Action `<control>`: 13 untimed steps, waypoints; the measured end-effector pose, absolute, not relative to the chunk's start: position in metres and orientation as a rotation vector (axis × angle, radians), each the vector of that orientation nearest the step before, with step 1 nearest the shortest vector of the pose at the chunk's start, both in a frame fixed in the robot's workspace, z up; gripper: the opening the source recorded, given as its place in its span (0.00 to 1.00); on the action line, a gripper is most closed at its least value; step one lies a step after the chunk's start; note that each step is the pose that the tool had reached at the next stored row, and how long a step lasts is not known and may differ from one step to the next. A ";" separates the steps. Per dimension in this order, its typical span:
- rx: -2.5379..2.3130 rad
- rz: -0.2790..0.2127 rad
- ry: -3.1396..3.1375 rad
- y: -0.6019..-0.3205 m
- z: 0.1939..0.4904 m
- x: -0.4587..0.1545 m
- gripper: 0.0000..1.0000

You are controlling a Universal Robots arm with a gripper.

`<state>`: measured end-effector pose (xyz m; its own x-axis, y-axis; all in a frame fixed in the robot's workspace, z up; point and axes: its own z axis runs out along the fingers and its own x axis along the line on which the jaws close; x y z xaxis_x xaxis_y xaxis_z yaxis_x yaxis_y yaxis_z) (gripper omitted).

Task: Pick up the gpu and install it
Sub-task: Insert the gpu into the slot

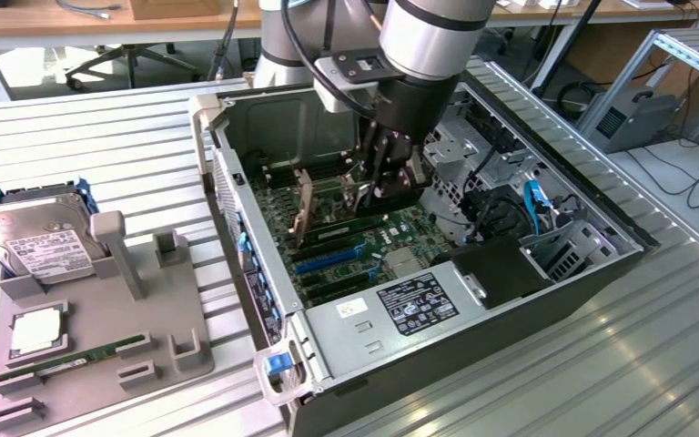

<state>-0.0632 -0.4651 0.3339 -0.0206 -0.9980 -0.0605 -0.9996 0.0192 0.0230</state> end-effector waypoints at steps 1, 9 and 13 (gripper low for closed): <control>-2.179 0.092 2.223 -0.465 0.334 -0.063 0.27; -2.179 0.091 2.223 -0.465 0.332 -0.064 0.27; -2.179 0.092 2.223 -0.465 0.332 -0.065 0.27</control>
<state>-0.0652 -0.4654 0.3316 -0.0205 -0.9980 -0.0604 -0.9996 0.0192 0.0230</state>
